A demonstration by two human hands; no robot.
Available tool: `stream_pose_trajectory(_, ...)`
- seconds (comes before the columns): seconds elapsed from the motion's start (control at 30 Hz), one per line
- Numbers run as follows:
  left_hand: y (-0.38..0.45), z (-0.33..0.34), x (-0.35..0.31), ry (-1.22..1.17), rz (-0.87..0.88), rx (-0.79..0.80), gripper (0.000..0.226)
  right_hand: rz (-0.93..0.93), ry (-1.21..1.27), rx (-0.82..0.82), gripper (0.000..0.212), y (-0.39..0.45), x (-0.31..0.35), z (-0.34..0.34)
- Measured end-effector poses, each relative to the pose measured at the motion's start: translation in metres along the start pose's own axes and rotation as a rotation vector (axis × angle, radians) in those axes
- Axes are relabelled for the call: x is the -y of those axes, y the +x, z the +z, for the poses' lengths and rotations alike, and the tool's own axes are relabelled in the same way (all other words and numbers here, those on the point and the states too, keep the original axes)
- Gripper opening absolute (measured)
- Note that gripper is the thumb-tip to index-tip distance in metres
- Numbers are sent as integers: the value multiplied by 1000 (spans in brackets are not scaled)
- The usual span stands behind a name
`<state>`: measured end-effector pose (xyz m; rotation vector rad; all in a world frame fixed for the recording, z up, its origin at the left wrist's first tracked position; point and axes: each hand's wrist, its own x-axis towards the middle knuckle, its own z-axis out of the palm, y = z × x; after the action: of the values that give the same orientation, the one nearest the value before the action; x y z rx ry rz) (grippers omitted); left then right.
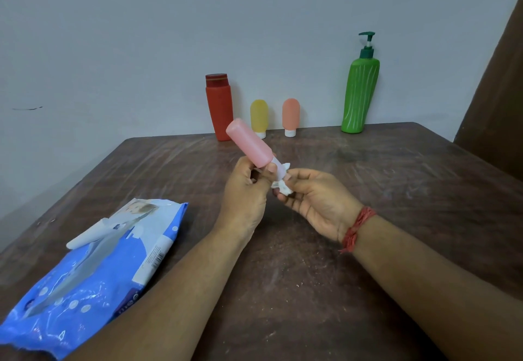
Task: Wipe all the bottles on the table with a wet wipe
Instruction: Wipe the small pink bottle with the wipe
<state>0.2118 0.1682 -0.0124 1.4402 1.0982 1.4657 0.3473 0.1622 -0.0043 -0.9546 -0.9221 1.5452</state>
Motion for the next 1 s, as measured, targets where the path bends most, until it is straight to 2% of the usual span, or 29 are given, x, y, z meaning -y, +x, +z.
stream_pose_trajectory(0.1, 2, -1, -1, 64, 7, -4, 14, 23, 8, 9, 18, -2, 5, -3)
stream_pose_trajectory(0.3, 0, -2, 1, 216, 27, 37, 14, -115, -27, -52, 14, -1, 12, -5)
stream_pose_trajectory(0.4, 2, -4, 4, 129, -16, 28, 8, -195, -186, -47, 17, 1, 10, -7)
stream_pose_trajectory(0.53, 2, -4, 7, 9, -104, 60, 23, -361, -533, -46, 14, 4, 8, -14)
stream_pose_trajectory(0.6, 2, -5, 5, 10, -100, 44, 27, -391, -612, -19, 13, 4, 6, -15)
stream_pose_trajectory(0.7, 2, -6, 1, 147, -49, 35, 37, -444, -714, -17, 11, 5, 5, -14)
stream_pose_trajectory(0.8, -1, -6, -1, 319, 8, 40, 38, -453, -758, 7, 11, 8, 4, -18)
stream_pose_trajectory(0.9, -3, -6, -4, 372, 21, -15, 40, -453, -787, 34, 12, 9, 7, -21)
stream_pose_trajectory(1.0, -4, -7, -5, 441, 6, -10, 40, -479, -729, -31, 12, 10, 16, -27)
